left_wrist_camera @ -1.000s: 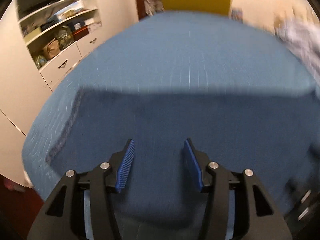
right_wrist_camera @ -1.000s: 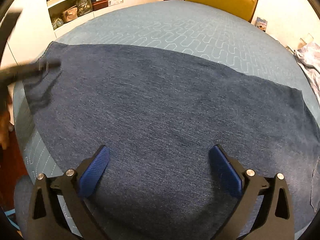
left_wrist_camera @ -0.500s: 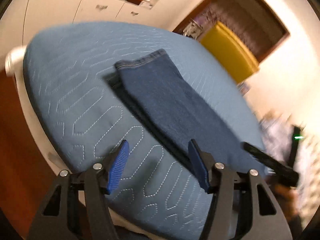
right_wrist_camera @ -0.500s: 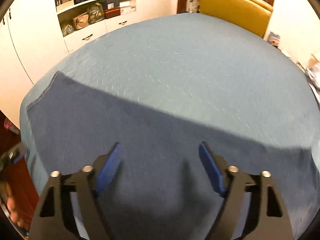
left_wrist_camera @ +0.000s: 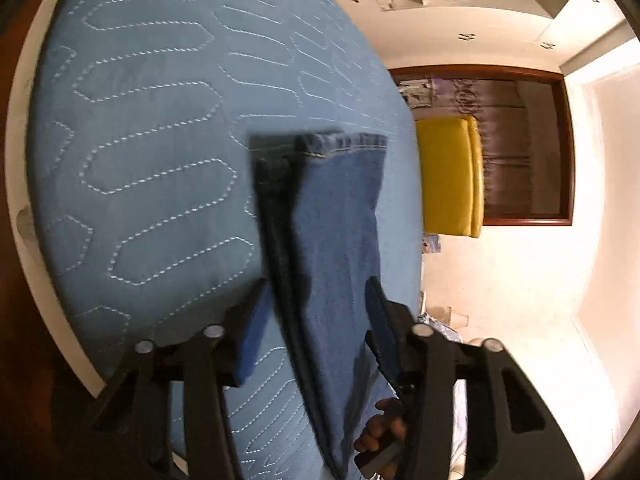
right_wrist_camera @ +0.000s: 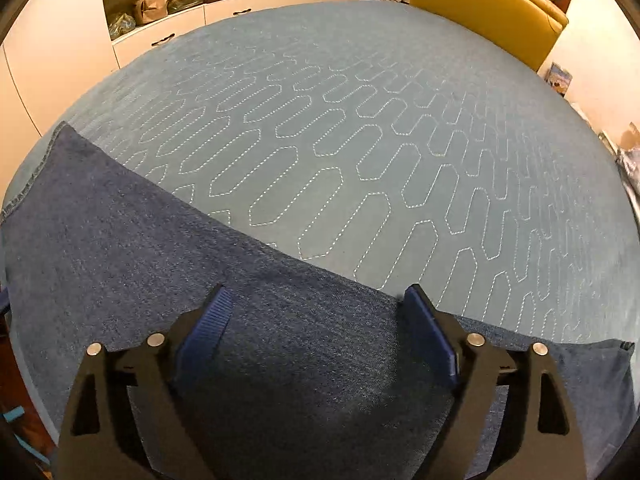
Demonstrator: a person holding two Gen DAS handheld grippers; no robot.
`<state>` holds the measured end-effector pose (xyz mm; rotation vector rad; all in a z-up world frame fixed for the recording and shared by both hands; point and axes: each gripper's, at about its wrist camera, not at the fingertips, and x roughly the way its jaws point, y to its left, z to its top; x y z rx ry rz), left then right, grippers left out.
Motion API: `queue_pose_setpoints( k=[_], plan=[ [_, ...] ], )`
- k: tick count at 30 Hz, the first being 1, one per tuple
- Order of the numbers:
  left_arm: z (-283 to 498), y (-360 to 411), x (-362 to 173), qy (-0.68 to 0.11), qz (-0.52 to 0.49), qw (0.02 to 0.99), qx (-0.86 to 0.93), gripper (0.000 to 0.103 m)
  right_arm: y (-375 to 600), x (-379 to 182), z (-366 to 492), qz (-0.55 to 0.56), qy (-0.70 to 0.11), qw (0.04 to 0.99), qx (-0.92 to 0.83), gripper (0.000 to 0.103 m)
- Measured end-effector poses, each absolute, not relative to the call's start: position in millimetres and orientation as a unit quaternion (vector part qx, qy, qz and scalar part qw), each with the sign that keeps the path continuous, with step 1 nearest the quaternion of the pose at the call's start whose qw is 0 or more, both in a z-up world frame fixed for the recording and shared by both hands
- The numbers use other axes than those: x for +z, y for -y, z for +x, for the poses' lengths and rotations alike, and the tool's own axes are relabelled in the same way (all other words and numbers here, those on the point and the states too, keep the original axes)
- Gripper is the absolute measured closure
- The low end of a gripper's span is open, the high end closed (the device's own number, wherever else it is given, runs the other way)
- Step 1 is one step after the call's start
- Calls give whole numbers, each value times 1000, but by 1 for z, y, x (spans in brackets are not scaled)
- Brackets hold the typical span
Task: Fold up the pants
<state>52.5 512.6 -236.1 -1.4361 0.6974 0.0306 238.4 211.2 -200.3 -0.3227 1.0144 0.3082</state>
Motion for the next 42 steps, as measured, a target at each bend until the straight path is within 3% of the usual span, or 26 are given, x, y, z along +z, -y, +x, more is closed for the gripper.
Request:
queue_pose_setpoints(
  k=[24, 31, 37, 42],
  plan=[
    [93, -508, -232, -313, -597, 739, -9, 64, -213, -190, 255, -145, -471, 864, 104, 17],
    [97, -509, -236, -329, -584, 742, 5, 85, -200, -186, 252, -138, -467, 868, 99, 17],
    [95, -507, -239, -316, -588, 744, 5, 85, -189, -193, 240, -171, -476, 859, 80, 17],
    [92, -508, -239, -324, -576, 751, 9, 92, -186, -199, 250, -157, -486, 856, 81, 14]
  ],
)
